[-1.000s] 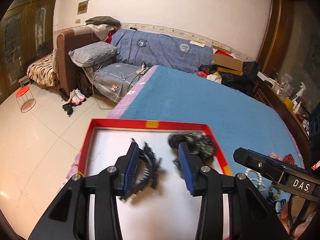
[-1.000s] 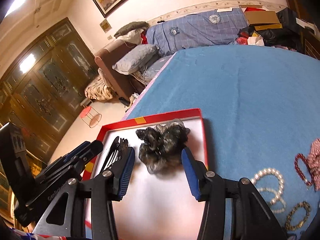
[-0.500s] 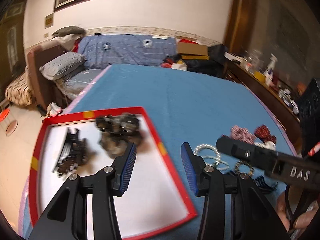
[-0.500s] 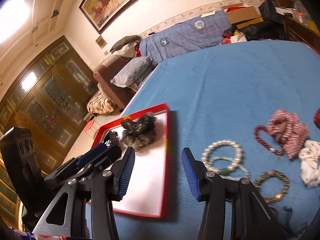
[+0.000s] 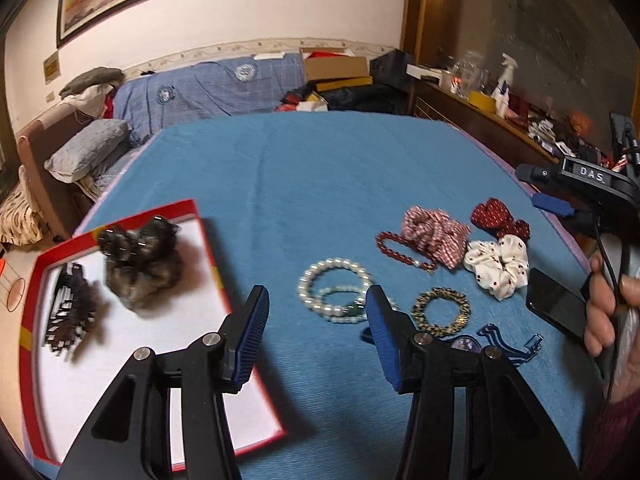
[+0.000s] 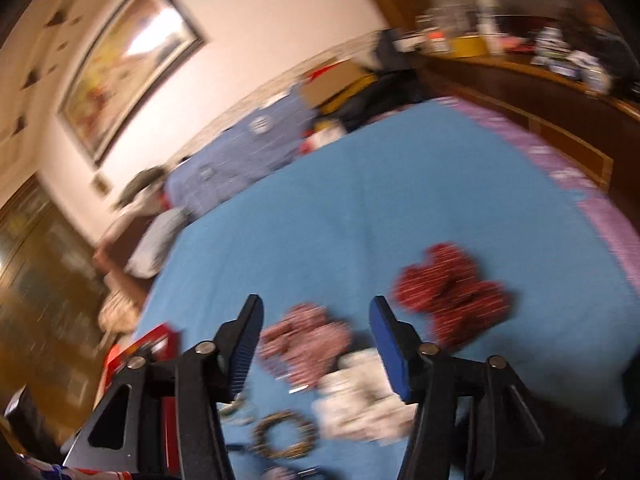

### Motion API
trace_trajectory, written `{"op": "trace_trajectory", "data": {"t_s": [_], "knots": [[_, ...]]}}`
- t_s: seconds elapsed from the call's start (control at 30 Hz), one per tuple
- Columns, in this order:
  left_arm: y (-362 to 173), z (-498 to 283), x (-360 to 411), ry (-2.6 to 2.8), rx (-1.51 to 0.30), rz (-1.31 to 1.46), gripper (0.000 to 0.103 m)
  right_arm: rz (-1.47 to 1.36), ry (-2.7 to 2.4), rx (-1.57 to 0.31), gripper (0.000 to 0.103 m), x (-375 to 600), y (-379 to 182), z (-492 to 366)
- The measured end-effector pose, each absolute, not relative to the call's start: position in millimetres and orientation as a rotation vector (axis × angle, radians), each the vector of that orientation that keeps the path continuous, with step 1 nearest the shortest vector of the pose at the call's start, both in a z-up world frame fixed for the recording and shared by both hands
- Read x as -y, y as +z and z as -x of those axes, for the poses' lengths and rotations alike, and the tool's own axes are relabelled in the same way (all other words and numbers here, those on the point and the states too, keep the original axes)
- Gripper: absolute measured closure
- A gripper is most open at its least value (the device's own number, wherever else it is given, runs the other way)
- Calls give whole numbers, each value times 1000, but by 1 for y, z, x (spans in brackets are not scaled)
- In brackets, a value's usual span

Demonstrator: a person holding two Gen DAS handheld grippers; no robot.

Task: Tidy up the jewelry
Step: 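Grasp the red polka-dot scrunchie with the right gripper while the left grasps a beaded bracelet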

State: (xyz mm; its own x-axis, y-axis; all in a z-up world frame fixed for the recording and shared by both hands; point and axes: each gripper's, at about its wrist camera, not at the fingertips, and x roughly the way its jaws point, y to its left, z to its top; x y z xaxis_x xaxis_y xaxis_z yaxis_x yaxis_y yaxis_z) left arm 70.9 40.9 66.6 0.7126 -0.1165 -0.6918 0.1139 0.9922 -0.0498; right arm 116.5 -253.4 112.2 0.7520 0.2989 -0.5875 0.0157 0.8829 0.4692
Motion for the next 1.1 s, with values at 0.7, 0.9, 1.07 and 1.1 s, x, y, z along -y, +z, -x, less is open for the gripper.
{"op": "trace_trajectory", "data": {"t_s": [0.7,0.9,1.07,1.1], "knots": [[0,-116,92,-345,-944,-213,28,-567,-19,-792,21,323,79,-140],[-8,-117,88,-306,-895,-240,94,-561,-14,-798,21,320,78,-142],[6,-124,58,-306,-846,-128,99,-529,-16,-814,21,316,74,-147],[11,-122,53,-308,-829,-106,99,-527,-14,-819,21,316,74,-148]]}}
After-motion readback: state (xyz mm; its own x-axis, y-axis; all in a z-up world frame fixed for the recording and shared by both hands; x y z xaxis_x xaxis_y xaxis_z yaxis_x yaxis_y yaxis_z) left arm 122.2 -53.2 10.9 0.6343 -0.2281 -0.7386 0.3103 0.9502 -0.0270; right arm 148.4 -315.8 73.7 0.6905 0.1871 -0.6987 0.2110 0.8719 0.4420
